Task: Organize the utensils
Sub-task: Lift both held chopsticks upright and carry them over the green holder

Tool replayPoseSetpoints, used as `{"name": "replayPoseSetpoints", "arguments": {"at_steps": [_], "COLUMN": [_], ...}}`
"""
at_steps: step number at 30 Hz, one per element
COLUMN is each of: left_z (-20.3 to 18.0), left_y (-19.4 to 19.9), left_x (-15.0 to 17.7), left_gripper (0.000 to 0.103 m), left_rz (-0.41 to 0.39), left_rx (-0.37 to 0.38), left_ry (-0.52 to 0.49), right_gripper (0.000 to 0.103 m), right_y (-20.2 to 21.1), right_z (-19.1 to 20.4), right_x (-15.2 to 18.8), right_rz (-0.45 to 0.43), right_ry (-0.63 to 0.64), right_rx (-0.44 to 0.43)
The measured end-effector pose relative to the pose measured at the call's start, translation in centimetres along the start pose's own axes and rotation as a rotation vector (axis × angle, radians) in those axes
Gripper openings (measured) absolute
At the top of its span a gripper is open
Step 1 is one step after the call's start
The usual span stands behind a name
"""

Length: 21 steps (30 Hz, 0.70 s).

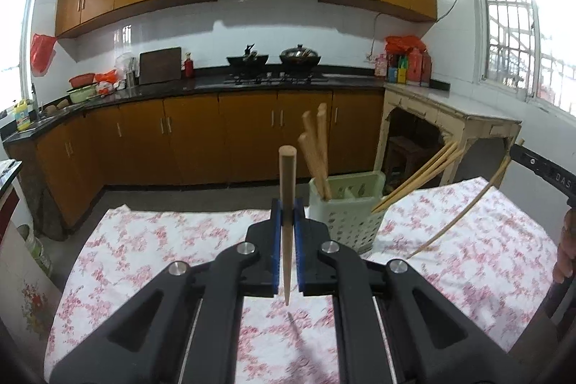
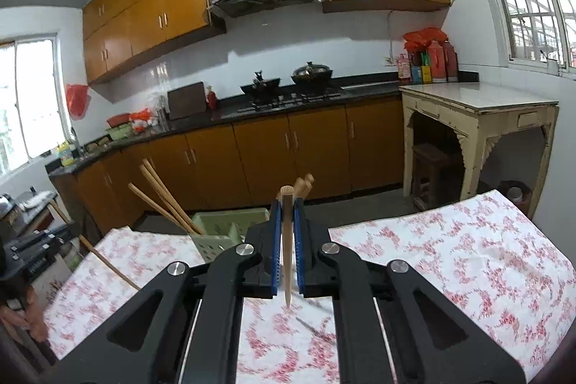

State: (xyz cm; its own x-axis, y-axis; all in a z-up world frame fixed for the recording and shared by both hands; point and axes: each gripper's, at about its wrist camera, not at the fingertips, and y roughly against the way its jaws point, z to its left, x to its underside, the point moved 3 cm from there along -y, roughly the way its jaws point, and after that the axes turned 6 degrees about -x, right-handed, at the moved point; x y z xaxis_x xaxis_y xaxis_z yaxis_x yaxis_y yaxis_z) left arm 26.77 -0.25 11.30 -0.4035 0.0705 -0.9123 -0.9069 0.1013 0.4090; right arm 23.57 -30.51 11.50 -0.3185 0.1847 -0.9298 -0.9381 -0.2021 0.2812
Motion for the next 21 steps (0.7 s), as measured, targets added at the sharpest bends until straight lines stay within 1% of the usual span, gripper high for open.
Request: {"name": "replayPoseSetpoints", "arguments": {"at_steps": [5,11,16,19,21], "left_z": [-1.6,-4.2,-6.1,-6.9,-7.2], "left_y": [1.3,1.7,0.7,-0.7,-2.0], "left_x": [-3.2,-7.6,-10.5,-11.5,-11.7], "left_gripper": [0.008,0.008,0.008,0.008,0.008], "left_rz": [-0.054,-0.139,-0.208,-0.235,-0.239], "left_rx": [0.060,0.092,0.057,0.016,0.000], "left_ry": [0.012,0.042,0.060,0.055,0.056], "right_gripper": [0.007,0.007,0.007,0.007,0.008], "right_y": [1.1,1.1,-0.5,-2.2,-3.1], "right_z": [1.0,2.6,3.3,3.6,3.6], "right_x": [-3.3,-6.5,-7.5,-7.4,-7.1], "right_rz": [-0.040,-0.119,-0.151,-0.140,-0.131], "right_ry": [-0.014,0.014,0.034,0.046,0.050], "right_rx": [-0.060,-0.084,-0.080,-0.076,-0.075]}}
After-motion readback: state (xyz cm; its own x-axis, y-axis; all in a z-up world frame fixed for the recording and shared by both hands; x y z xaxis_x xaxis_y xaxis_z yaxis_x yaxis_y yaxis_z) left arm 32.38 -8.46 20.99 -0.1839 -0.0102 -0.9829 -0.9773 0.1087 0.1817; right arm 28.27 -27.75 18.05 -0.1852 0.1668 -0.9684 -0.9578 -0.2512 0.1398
